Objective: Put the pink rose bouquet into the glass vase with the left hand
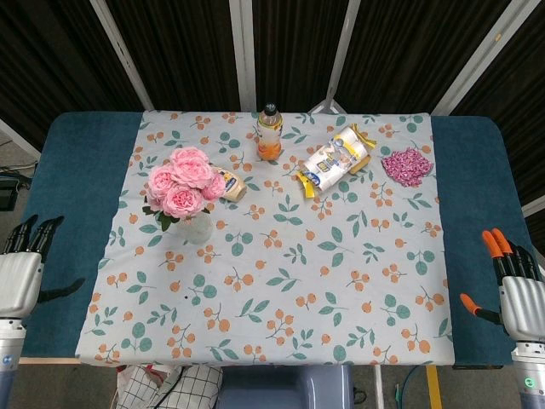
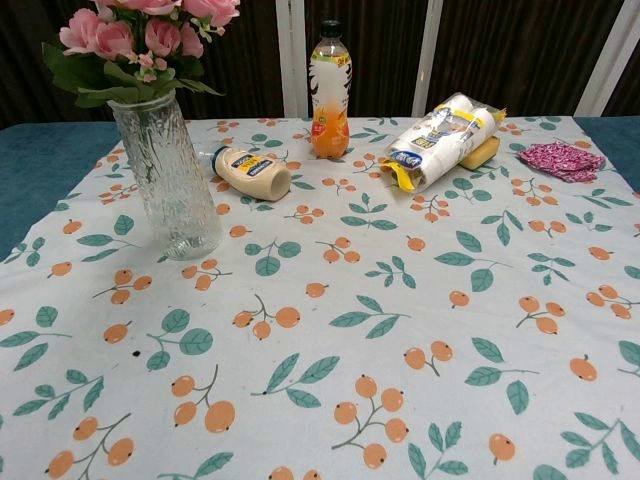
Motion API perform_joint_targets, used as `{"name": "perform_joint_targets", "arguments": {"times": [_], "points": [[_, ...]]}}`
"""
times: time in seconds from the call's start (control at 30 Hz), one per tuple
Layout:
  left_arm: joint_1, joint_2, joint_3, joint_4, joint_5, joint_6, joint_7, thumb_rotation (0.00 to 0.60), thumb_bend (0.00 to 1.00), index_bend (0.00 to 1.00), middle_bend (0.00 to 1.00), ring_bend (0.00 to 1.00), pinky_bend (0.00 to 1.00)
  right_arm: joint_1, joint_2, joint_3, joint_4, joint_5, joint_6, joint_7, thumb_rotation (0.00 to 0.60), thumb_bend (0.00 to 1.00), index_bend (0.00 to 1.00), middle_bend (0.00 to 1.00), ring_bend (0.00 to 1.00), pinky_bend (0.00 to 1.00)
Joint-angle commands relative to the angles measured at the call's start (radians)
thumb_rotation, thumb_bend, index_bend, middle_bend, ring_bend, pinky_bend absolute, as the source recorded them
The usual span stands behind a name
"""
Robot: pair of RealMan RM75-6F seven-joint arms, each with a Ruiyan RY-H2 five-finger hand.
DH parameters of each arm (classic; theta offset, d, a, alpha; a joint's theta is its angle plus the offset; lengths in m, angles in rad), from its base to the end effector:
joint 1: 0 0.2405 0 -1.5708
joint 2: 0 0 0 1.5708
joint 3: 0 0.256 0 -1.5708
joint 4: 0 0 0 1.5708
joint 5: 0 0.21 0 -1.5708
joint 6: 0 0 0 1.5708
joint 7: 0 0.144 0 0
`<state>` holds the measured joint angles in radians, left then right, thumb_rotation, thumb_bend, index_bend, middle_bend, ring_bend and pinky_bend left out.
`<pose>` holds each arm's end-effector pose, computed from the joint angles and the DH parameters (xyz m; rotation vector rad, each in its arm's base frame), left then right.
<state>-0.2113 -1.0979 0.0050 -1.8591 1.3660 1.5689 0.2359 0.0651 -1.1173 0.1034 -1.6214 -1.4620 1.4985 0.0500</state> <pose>-0.2597 0.1988 0.1551 -1.3556 -0.8745 -0.9124 -0.3125 -0.1855 0.1703 1.2835 -0.9243 0.9648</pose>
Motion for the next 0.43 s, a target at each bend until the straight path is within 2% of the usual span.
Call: {"name": "perform_joint_targets", "arguments": {"times": [0.03, 0.13, 0.43], "points": [[0.045, -0.078, 0.036, 0.114, 0.074, 0.038, -0.087, 0.6, 0.13, 0.11, 0.12, 0.0, 0.08, 0.0, -0.003, -0.002, 0.012, -0.018, 0.011, -0.005, 0.6, 0.22, 0.0, 0.0, 0.04, 0.06], [0.051, -0.096, 0.041, 0.16, 0.092, 0.032, -0.124, 0.6, 0.13, 0.11, 0.12, 0.0, 0.08, 0.001, -0.014, -0.004, 0.031, -0.038, 0.026, -0.017, 0.6, 0.22, 0.0, 0.0, 0.04, 0.06], [0.056, -0.11, 0.026, 0.196, 0.106, 0.026, -0.156, 0.6, 0.13, 0.11, 0.12, 0.0, 0.08, 0.001, -0.023, -0.005, 0.043, -0.046, 0.034, -0.02, 0.6, 0.22, 0.0, 0.0, 0.04, 0.06]]}}
